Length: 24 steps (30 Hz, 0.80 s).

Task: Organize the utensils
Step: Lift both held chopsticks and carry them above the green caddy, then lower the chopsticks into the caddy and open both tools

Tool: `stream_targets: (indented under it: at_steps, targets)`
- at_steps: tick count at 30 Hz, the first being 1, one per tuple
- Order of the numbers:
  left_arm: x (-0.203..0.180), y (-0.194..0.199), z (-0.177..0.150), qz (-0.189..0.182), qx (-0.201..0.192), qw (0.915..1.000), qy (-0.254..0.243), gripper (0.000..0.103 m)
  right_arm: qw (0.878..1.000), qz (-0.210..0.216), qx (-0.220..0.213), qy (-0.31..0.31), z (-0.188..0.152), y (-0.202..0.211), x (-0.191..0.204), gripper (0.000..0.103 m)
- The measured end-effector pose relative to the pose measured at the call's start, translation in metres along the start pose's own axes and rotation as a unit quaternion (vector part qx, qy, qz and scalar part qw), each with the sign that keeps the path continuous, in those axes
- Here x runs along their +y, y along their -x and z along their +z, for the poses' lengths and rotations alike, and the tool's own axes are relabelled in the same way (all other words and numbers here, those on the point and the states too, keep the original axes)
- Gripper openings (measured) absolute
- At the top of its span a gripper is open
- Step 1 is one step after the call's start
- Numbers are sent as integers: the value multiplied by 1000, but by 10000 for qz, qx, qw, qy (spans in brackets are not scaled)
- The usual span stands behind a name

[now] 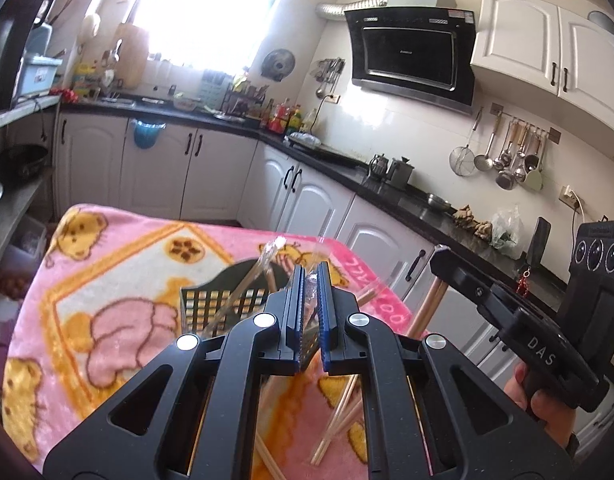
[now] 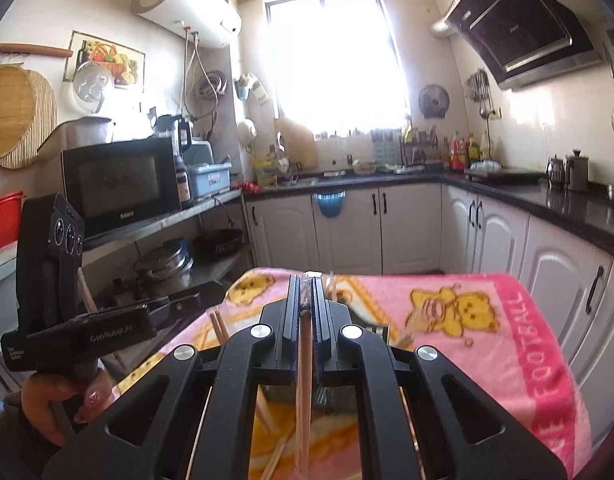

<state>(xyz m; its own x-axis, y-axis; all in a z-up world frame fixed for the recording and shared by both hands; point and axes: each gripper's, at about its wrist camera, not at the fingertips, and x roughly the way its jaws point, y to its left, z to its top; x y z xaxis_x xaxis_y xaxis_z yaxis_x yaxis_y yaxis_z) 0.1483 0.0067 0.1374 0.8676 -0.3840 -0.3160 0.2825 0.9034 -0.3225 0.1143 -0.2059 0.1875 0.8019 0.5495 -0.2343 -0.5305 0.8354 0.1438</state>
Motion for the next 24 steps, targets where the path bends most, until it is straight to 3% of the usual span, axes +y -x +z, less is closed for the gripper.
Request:
stream_targets:
  at_steps: [14, 24]
  targets:
    - [-6, 15, 61, 179, -690, 9969, -347, 4, 9970, -136, -724, 245, 55, -9, -4, 6]
    - [12, -8, 88, 462, -777, 9954, -310, 4, 9916, -383, -1100, 568, 90, -14, -6, 6]
